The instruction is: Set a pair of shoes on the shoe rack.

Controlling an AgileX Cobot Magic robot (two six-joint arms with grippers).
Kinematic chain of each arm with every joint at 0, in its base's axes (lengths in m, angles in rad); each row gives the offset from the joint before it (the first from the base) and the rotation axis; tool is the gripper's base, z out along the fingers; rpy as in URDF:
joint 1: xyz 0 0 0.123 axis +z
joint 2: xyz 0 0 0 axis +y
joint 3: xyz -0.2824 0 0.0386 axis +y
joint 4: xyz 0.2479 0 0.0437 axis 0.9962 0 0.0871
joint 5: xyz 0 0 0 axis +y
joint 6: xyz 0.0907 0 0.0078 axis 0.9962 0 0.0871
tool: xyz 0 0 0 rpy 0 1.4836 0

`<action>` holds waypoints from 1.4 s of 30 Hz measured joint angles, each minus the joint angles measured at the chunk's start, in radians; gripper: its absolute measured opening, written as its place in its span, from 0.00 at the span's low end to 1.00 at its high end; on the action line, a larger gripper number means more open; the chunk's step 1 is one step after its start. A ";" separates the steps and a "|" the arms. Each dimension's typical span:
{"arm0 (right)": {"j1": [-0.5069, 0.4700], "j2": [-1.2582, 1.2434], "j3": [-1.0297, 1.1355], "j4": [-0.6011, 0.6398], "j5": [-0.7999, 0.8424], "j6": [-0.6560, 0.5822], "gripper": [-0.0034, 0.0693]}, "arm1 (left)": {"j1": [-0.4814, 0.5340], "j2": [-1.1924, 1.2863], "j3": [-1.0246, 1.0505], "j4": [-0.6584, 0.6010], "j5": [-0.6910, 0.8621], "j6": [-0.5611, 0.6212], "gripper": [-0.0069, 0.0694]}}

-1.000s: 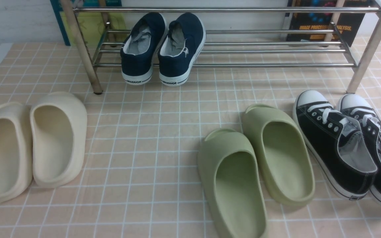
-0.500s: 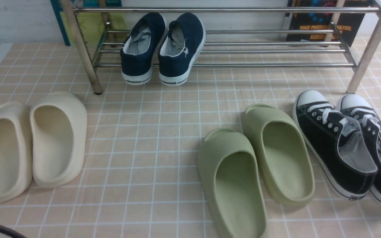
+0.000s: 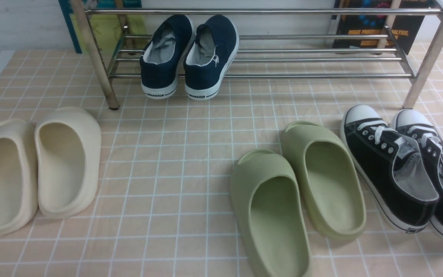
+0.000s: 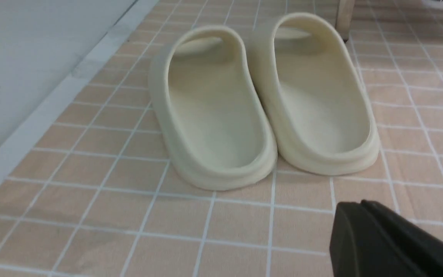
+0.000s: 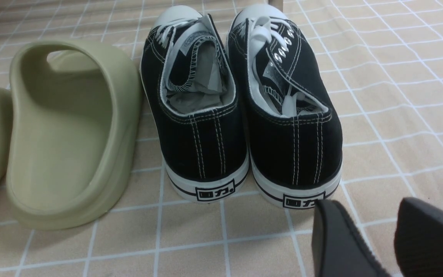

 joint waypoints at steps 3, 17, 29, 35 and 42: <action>0.000 0.000 0.000 0.000 0.000 0.000 0.38 | 0.000 0.000 -0.002 0.000 0.031 0.000 0.12; 0.000 0.000 0.000 0.000 0.000 0.000 0.38 | -0.099 0.000 -0.002 -0.001 0.034 0.025 0.12; 0.000 0.000 0.000 0.000 0.000 0.000 0.38 | -0.099 0.000 -0.002 0.001 0.035 0.025 0.12; 0.000 0.000 0.000 0.000 0.000 0.000 0.38 | -0.099 0.000 -0.003 0.001 0.038 0.025 0.12; 0.000 0.000 0.000 0.000 0.000 0.000 0.38 | -0.099 0.000 -0.003 0.001 0.038 0.025 0.13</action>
